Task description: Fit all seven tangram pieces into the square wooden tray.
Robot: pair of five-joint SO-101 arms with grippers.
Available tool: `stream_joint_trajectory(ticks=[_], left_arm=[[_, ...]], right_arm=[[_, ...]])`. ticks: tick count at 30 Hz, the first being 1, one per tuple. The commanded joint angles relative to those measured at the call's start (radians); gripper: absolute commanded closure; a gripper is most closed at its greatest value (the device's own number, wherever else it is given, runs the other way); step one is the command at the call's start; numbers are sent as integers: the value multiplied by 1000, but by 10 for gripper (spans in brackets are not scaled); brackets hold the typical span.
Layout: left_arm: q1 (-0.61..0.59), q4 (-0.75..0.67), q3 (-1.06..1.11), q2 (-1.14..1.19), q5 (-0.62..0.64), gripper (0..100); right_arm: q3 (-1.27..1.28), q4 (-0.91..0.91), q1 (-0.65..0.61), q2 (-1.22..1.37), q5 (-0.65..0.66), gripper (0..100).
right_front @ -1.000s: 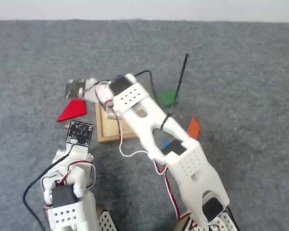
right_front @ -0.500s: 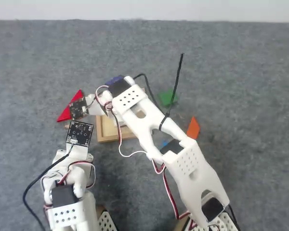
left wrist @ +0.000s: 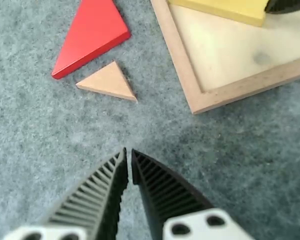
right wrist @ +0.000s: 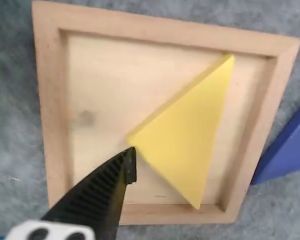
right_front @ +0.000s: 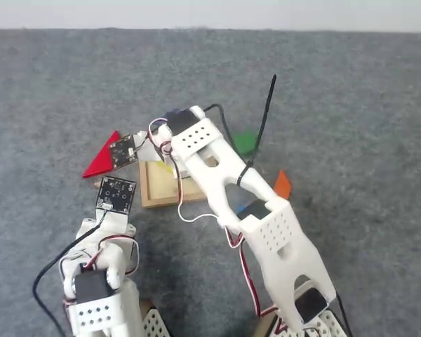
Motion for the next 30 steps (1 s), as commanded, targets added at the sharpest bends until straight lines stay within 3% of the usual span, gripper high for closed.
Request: stream_joint_trajectory(ticks=[1,5,8,12,13,18,23,27,30], left_arm=[[-2,6,-13,-20,9,986],[-2,6,-13,-20,9,986],[-2,6,-13,-20,-5,986],[-2,8,-13,-20,-203,986],[-2,8,-13,-20,-270,986],[-2,18,-13,-17,-577,986],[-2,37,-13,-20,-569,986],[-3,37,-13,-20,-569,986],[-3,35,-13,-20,-569,986]], right_arm=[[-77,12,10,-41,-44,363],[-104,15,42,-87,-176,442],[-146,101,99,-137,-279,589],[-212,286,154,-179,-334,867],[-226,318,160,-185,-348,893],[-238,414,159,-188,-664,822],[-244,366,248,-159,-982,863],[-238,320,291,-142,-1023,998],[-238,334,268,-116,-1026,995]])
